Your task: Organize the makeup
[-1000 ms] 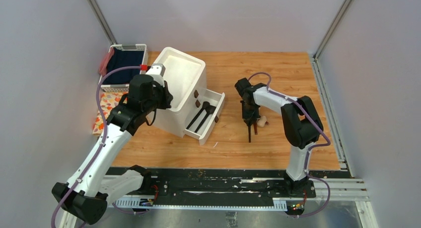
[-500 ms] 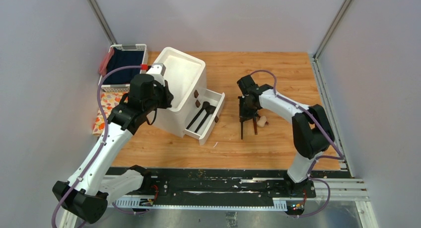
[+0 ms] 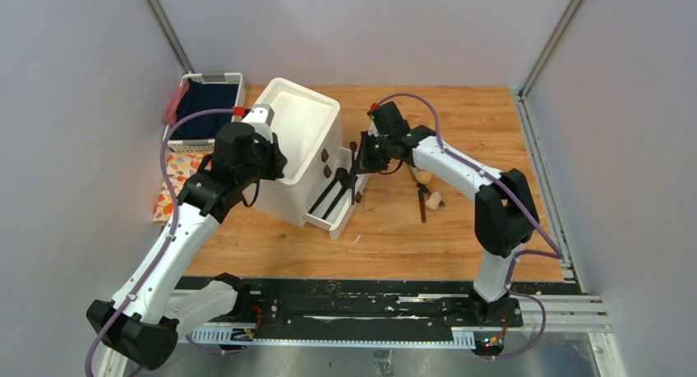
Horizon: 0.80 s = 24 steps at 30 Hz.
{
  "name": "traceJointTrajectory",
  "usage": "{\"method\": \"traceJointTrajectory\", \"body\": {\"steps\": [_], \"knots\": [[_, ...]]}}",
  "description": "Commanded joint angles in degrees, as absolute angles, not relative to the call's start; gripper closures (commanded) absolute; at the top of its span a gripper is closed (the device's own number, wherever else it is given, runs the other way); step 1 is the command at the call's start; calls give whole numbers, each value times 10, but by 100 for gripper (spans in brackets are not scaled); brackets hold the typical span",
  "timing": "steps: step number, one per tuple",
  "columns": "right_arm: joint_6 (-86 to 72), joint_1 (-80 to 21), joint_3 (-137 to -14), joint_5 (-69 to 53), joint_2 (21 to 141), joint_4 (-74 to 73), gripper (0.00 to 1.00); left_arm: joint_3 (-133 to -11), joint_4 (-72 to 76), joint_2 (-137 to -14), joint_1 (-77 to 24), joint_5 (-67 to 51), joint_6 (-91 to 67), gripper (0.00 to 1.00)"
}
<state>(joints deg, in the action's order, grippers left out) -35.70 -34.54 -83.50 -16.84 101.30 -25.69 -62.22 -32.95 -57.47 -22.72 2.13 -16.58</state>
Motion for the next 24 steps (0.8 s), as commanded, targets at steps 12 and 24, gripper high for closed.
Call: {"method": "traceJointTrajectory", "body": {"steps": [12,24], "knots": [[-454,-389,-900,-262,1160,-159,95,-617,-338,-551,-231,28,-158,100],[-413,-391,-878,-242,1115,-170,67,-614,-338,-552,-231,30,-159,100]]}}
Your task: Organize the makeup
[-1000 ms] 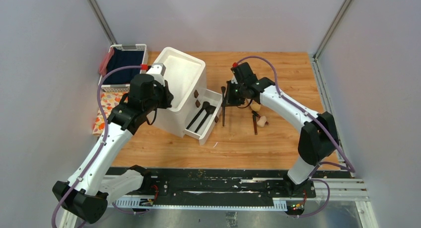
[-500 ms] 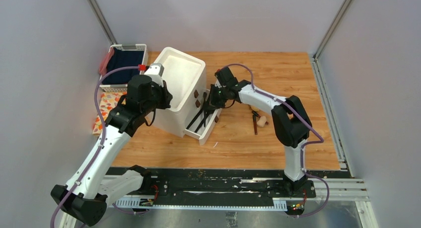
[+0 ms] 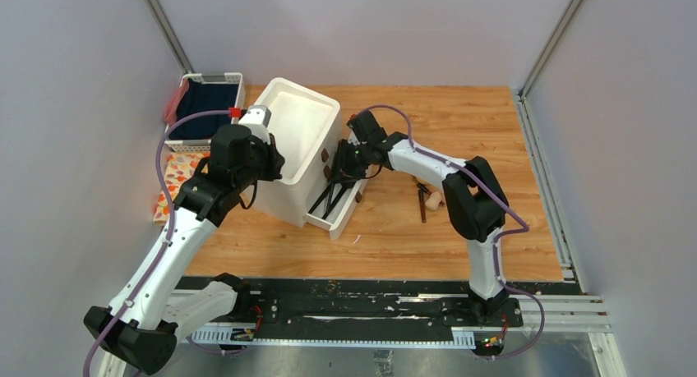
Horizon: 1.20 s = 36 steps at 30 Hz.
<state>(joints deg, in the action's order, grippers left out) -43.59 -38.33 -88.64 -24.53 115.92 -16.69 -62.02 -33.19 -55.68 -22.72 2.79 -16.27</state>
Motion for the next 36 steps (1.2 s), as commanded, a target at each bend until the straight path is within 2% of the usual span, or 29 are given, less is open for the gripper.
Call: {"method": "traceJointTrajectory", "body": {"steps": [1,7,11,20,25,34,36], "knots": [[-411,-391,-874,-239,1105,-172,67,-614,-338,-553,-231,30,-160,100],[-392,-391,-862,-207,1060,-206,62,-614,-337,-553,-231,29,-161,100],[-376,-390,-884,-191,1075,-250,61,-615,-337,-556,-231,29,-163,100],[-389,-393,-866,-157,1108,-297,62,-617,-337,-554,-232,32,-158,100],[-355,-410,-935,-8,1127,-440,62,-614,-330,-556,-231,21,-162,100],[-360,-412,-907,50,1079,-449,63,-612,-328,-551,-231,22,-160,100],[-360,-414,-889,49,1055,-429,68,-611,-327,-553,-231,21,-161,100]]}}
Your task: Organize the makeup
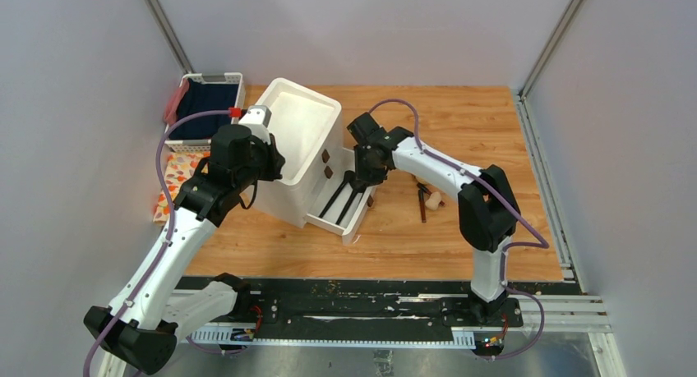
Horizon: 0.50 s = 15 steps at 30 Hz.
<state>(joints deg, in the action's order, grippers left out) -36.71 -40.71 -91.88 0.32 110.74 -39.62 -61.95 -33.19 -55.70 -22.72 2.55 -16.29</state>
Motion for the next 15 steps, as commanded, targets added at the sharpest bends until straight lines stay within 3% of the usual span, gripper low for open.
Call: {"method": "traceJointTrajectory", "body": {"steps": [1,7,15], "knots": [[-358,-415,-880,45,1044,-419,73,-611,-327,-553,-231,20,-161,100],[-371,-416,-828,58,996,-408,100,-610,-326,-554,-231,18,-163,100],[-383,-417,-795,40,1040,-382,100,-609,-325,-555,-231,16,-165,100]]}}
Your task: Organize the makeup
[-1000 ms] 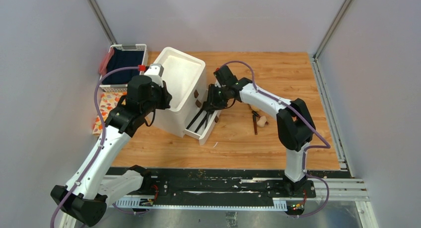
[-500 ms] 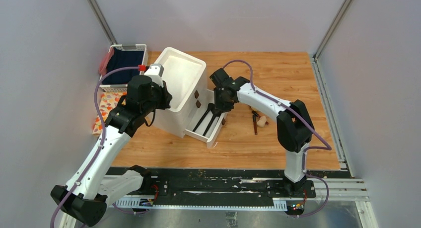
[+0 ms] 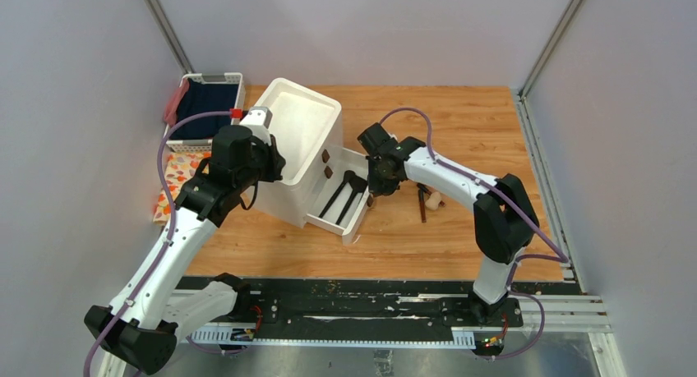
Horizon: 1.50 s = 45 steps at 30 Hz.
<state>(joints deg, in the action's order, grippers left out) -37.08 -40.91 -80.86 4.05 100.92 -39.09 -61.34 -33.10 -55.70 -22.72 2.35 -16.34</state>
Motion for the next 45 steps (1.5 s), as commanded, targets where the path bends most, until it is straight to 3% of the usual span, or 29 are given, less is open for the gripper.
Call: {"method": "traceJointTrajectory", "body": {"steps": [1,6,26,32,36,45], "knots": [[-383,-417,-796,35,1047,-377,100,-609,-325,-555,-231,16,-165,100],[-375,-417,-803,10,1073,-333,100,-608,-327,-550,-231,21,-161,100],[-470,-417,-770,-298,1166,50,100,-611,-338,-548,-231,29,-154,100],[-523,-416,-741,-356,1186,174,100,-612,-342,-546,-231,35,-151,100],[-515,-416,-727,-328,1168,145,100,-612,-343,-548,-231,32,-152,100],[-487,-415,-679,-284,1079,85,76,-612,-341,-548,-231,24,-159,100]]}}
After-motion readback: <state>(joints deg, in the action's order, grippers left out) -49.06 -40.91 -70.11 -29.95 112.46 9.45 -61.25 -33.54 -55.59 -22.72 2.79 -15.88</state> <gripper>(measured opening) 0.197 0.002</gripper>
